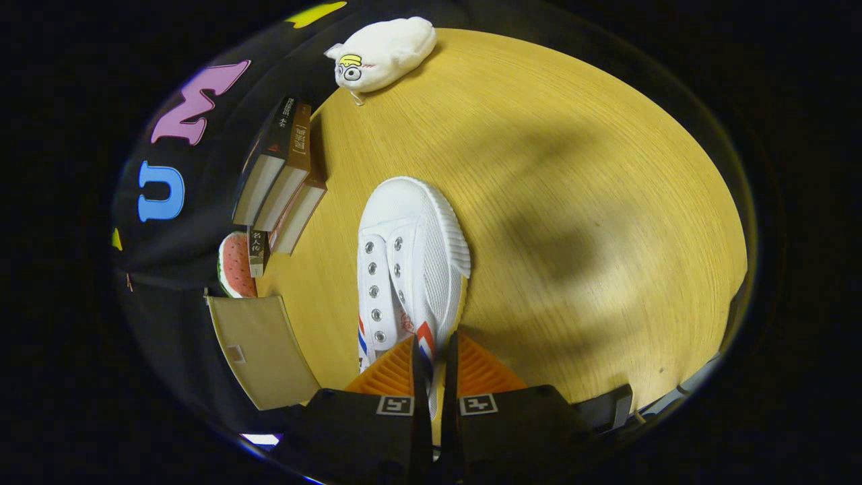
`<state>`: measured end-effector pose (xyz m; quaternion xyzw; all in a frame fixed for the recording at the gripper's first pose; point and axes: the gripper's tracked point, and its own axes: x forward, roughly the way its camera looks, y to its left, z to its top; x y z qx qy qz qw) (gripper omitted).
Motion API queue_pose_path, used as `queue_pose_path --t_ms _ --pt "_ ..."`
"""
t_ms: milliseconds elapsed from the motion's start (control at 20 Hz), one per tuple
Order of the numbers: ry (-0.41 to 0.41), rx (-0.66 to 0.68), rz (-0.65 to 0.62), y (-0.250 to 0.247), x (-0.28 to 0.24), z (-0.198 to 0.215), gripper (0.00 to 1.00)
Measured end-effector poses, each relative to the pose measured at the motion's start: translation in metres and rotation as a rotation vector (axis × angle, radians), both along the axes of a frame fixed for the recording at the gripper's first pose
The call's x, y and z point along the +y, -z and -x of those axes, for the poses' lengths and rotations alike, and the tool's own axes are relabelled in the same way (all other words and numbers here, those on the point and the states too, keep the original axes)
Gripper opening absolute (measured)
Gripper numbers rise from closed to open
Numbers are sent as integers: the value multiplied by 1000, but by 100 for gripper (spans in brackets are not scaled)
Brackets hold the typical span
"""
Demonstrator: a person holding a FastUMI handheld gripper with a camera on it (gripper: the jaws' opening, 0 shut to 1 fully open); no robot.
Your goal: Open the storage box then place both shoes into the box .Put the left shoe in first, then the right shoe, with the right side of both shoes facing outward in a uniform manner.
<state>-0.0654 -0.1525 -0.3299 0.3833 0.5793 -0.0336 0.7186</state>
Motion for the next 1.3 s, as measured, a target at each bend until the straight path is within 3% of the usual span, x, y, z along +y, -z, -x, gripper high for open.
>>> queue_pose_path --t_ms 300,550,1000,1300 --pt "-60 -74 31 -55 29 -8 10" --pt "-90 -154 12 -115 83 -35 10" --pt "-167 -272 -23 -203 213 -60 9" --pt "-224 -279 -73 -219 311 -68 10"
